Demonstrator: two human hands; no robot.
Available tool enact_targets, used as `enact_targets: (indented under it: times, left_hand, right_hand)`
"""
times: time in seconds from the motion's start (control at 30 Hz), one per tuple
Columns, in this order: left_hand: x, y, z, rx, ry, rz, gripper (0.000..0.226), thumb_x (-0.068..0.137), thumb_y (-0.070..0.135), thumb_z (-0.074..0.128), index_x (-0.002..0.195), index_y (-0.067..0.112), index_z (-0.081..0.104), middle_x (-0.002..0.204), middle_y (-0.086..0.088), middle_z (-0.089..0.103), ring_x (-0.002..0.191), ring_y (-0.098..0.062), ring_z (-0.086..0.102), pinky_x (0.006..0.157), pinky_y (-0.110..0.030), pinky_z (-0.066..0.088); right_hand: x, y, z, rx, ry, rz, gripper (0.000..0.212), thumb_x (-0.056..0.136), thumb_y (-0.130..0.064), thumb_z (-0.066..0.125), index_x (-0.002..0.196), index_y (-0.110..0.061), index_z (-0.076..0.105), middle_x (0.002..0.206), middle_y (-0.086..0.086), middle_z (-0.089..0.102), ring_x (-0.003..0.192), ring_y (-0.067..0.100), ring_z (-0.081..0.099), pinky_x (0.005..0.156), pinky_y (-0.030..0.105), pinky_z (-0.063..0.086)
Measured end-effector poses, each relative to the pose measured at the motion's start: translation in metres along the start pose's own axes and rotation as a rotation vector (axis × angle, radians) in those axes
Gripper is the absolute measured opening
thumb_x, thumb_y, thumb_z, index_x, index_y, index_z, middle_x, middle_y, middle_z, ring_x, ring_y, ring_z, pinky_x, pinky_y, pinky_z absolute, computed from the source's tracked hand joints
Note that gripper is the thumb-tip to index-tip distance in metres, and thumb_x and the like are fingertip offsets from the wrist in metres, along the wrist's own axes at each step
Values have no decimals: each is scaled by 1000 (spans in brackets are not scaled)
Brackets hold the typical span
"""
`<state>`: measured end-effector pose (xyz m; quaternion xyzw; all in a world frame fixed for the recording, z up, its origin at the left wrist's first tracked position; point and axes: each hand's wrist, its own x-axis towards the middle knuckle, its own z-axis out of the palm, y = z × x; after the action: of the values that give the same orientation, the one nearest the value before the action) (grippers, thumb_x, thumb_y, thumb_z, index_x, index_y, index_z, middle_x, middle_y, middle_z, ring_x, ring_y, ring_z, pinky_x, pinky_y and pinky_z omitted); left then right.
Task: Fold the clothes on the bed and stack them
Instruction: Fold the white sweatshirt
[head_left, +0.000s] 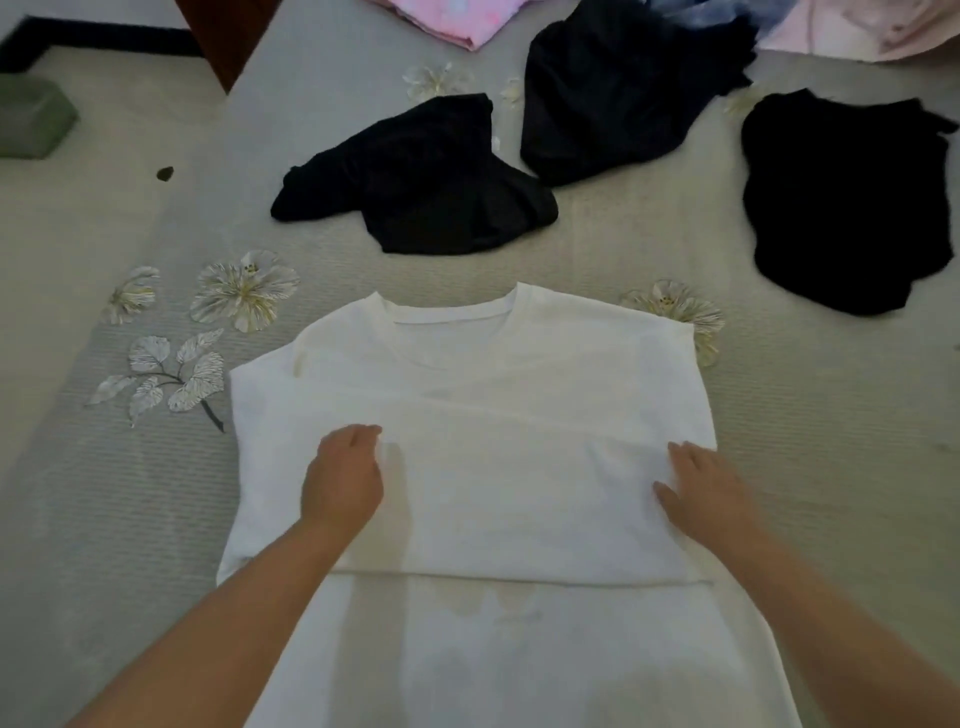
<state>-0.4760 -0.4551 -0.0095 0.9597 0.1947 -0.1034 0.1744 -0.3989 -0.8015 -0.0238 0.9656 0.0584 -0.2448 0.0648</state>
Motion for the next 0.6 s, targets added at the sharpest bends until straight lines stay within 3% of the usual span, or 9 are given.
enact_targets:
  times: [0.1, 0.17, 0.23, 0.3, 0.33, 0.37, 0.43, 0.5, 0.6]
  left_hand:
    - [41, -14, -2, 226, -10, 19, 51, 90, 4, 35, 140, 12, 30, 150, -8, 24, 140, -22, 13, 111, -34, 12]
    - [62, -27, -3, 362, -54, -25, 52, 92, 8, 31, 143, 15, 23, 153, -4, 16, 142, -20, 4, 112, -36, 3]
    - [78, -40, -11, 479, -98, -88, 49, 92, 10, 29, 141, 14, 27, 147, -11, 28, 139, -24, 16, 112, -42, 3]
    - [87, -53, -15, 458, 23, 49, 37, 85, 4, 35, 115, -1, 56, 107, -26, 58, 106, -38, 53, 98, -53, 31]
    - [87, -56, -18, 463, 60, 157, 31, 77, 4, 37, 88, -8, 63, 79, -28, 60, 78, -40, 60, 77, -52, 45]
    - [86, -58, -20, 457, 122, 205, 31, 71, 7, 34, 66, -9, 61, 60, -24, 56, 58, -37, 58, 57, -46, 48]
    - [86, -58, -24, 386, 140, 188, 34, 68, 10, 30, 53, -8, 55, 51, -23, 52, 49, -36, 55, 49, -40, 44]
    - [93, -51, -29, 329, 144, 82, 31, 69, 7, 33, 62, -12, 57, 61, -29, 55, 64, -42, 56, 60, -45, 41]
    - [106, -56, -18, 271, 190, -82, 40, 68, 6, 27, 82, -16, 58, 84, -35, 56, 88, -46, 51, 74, -47, 30]
  right_hand:
    - [15, -3, 3, -42, -37, 47, 51, 93, -35, 43, 138, -13, 33, 141, 6, 38, 131, 22, 33, 105, 34, 27]
    - [23, -3, 0, -30, 17, 35, 32, 92, -23, 45, 118, -7, 54, 120, 11, 56, 112, 27, 51, 93, 34, 37]
    - [27, 1, -6, 169, 147, 54, 19, 87, -9, 50, 93, 5, 61, 97, 21, 60, 90, 35, 57, 72, 36, 39]
    - [26, -2, -18, 321, 384, 54, 21, 79, -4, 47, 70, 10, 59, 74, 26, 56, 62, 38, 56, 55, 33, 33]
    - [27, -7, -26, 302, 502, 52, 27, 74, -7, 41, 59, 10, 56, 63, 26, 53, 49, 37, 52, 48, 32, 32]
    - [31, -13, -34, 268, 584, 47, 30, 68, -9, 35, 53, 10, 53, 57, 26, 50, 41, 36, 48, 44, 33, 35]
    - [54, -24, -49, 183, 561, 89, 26, 63, -4, 36, 56, 11, 56, 61, 27, 52, 47, 38, 52, 56, 41, 41]
    - [83, -29, -61, 59, 412, 175, 24, 72, 0, 43, 80, 10, 63, 87, 27, 56, 79, 40, 56, 80, 41, 33]
    - [112, -36, -58, -125, 245, 197, 27, 83, -5, 45, 106, -4, 59, 110, 16, 50, 110, 32, 42, 99, 38, 22]
